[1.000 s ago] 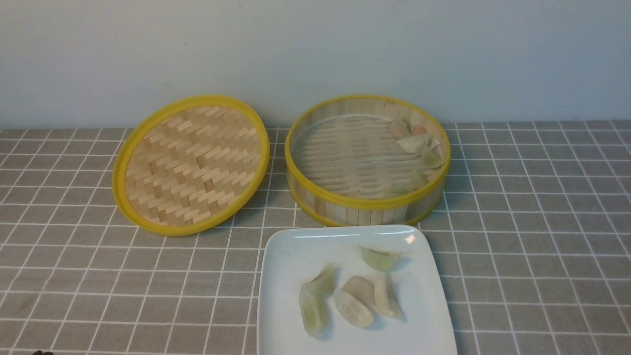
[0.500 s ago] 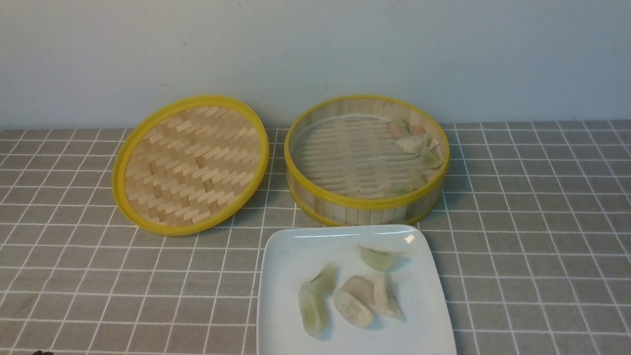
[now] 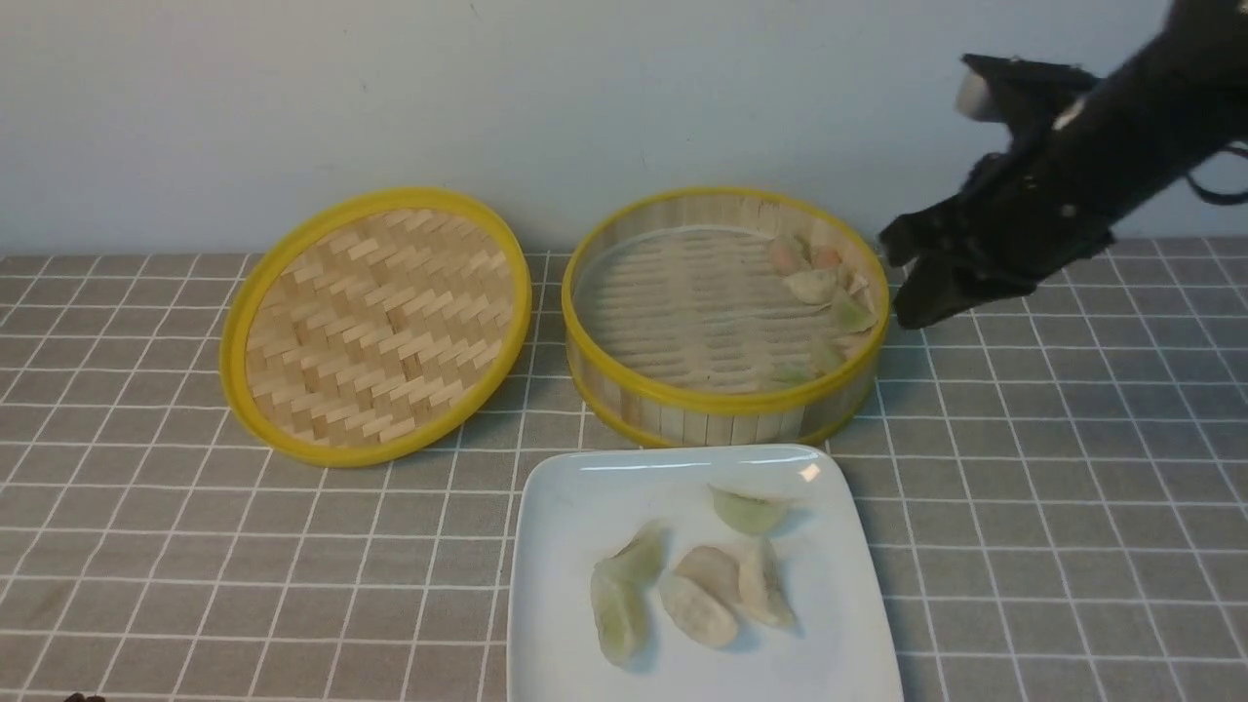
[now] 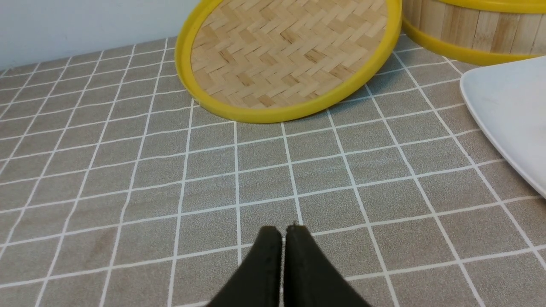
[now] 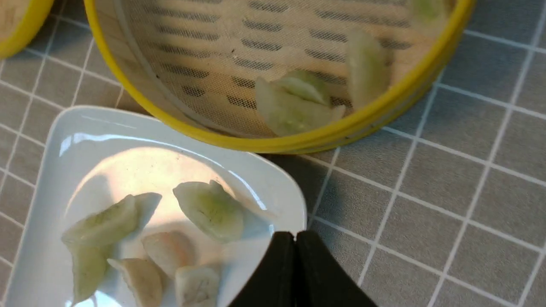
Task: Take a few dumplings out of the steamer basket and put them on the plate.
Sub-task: Use the right arm to grab a dumpling from inside the steamer
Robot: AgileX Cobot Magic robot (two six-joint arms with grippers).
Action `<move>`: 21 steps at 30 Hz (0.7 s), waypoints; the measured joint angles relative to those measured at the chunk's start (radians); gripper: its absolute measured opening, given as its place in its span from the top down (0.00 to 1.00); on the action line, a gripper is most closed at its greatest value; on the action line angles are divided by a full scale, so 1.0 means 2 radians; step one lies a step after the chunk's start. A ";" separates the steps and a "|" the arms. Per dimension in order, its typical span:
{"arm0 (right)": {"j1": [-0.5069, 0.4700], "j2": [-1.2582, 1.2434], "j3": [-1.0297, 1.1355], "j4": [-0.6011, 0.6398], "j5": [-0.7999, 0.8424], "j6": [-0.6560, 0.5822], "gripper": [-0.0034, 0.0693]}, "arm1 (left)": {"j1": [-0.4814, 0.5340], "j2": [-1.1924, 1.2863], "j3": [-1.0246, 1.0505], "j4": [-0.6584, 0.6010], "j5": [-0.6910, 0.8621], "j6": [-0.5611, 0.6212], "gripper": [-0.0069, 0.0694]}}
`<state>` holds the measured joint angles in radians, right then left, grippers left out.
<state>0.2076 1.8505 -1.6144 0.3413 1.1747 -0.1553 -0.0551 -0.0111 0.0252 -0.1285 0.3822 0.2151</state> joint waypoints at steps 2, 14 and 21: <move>0.029 0.058 -0.073 -0.051 0.025 0.030 0.97 | 0.000 0.000 0.000 0.000 0.000 0.000 0.92; 0.060 0.213 -0.238 -0.139 0.029 0.107 0.94 | 0.000 0.000 0.000 0.000 0.000 0.000 0.92; 0.060 0.235 -0.241 -0.165 0.030 0.107 0.75 | 0.000 0.000 0.000 0.000 0.000 0.000 0.92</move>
<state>0.3274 2.3200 -2.0958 0.0108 1.2350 0.0581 -0.0551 -0.0111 0.0252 -0.1285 0.3822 0.2151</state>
